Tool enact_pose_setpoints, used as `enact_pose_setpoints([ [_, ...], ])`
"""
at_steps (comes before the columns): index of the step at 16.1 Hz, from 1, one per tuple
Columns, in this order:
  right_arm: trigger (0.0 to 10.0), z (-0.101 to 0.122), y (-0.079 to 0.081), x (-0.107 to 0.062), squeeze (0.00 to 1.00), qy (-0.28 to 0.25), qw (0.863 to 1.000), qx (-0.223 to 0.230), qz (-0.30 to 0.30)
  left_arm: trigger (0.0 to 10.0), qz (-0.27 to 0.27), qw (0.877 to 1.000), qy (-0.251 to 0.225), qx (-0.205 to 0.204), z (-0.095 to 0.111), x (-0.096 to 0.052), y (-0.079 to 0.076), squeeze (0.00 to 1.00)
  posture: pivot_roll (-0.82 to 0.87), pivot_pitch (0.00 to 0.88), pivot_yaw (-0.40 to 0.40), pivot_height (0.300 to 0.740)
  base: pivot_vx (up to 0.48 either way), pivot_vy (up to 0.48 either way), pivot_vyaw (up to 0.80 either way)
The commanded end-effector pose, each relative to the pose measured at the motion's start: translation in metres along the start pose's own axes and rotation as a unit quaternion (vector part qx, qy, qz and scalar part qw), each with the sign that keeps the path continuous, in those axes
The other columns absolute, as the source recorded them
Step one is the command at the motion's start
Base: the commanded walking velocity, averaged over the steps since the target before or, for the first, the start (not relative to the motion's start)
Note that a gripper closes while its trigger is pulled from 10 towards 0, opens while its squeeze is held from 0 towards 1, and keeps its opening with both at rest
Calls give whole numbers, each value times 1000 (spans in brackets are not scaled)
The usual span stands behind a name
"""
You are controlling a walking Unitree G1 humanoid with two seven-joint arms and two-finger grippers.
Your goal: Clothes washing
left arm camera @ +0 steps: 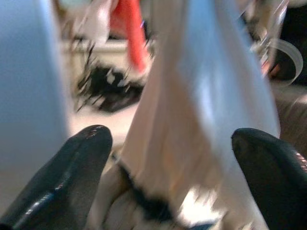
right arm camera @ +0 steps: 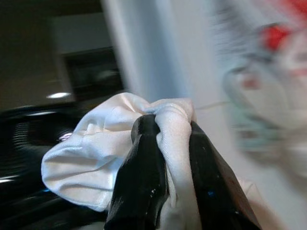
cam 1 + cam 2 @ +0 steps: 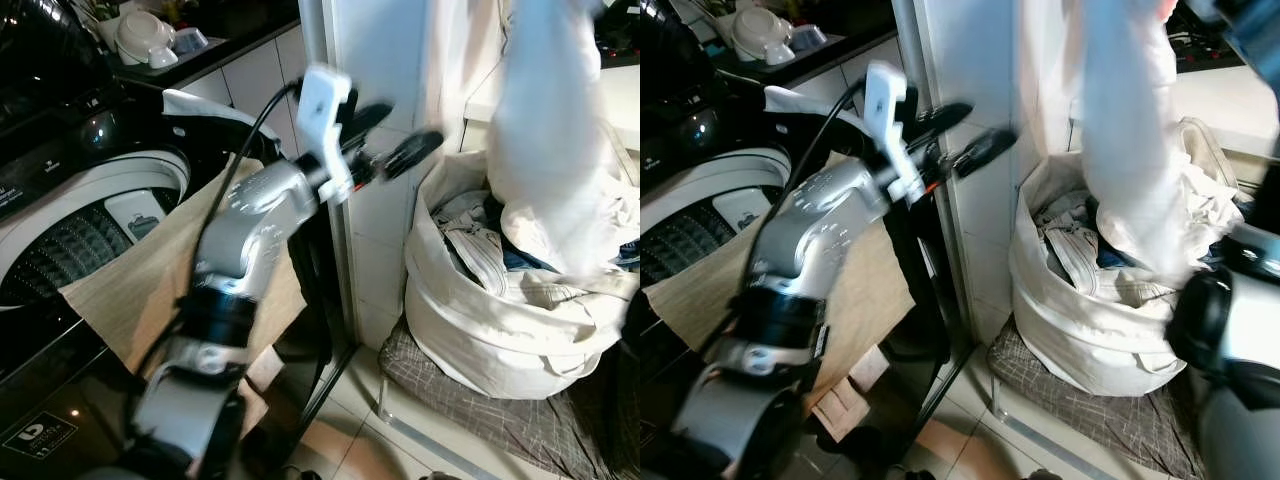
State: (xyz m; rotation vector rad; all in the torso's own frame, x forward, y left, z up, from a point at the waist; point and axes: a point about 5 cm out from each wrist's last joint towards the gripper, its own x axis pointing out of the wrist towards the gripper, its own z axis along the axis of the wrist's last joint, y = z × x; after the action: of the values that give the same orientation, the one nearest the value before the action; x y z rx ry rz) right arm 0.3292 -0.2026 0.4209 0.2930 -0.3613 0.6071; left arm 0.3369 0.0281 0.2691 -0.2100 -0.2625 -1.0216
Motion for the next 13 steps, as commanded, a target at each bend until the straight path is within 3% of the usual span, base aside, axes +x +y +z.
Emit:
enact_pose_setpoints([
  [1,0,5,20,8,0,-7,998,39,55,10000,18,999,-24,-10,10,3,2,1000,-181,0,144,740,0,0,0],
  [3,0,3,28,12,0,-1,995,57,76,10000,26,998,-41,-30,12,7,2,1000,-183,0,140,740,0,0,0],
  [4,0,-3,40,16,0,15,992,82,99,10000,32,996,-61,-62,16,10,0,1000,-179,0,132,740,0,0,0],
  [6,0,-9,49,19,0,29,989,95,108,10000,41,994,-65,-72,17,11,0,1000,-176,0,128,740,0,0,0],
  [9,0,-21,65,22,0,40,980,134,142,10000,92,994,-44,-43,9,12,8,1000,-178,0,133,740,0,0,0],
  [10,0,-23,66,22,0,43,979,138,141,10000,73,994,-57,-62,10,12,4,1000,-180,0,137,740,0,0,0],
  [11,0,-24,66,21,0,45,980,140,137,0,61,993,-62,-76,10,13,1,976,-181,0,140,740,0,0,0],
  [12,0,-24,67,20,0,45,980,141,130,0,61,994,-55,-78,8,13,1,624,-182,0,143,740,0,0,0],
  [13,0,-25,67,20,0,44,981,141,127,0,66,993,-51,-79,7,12,2,0,-181,0,144,740,0,0,0],
])
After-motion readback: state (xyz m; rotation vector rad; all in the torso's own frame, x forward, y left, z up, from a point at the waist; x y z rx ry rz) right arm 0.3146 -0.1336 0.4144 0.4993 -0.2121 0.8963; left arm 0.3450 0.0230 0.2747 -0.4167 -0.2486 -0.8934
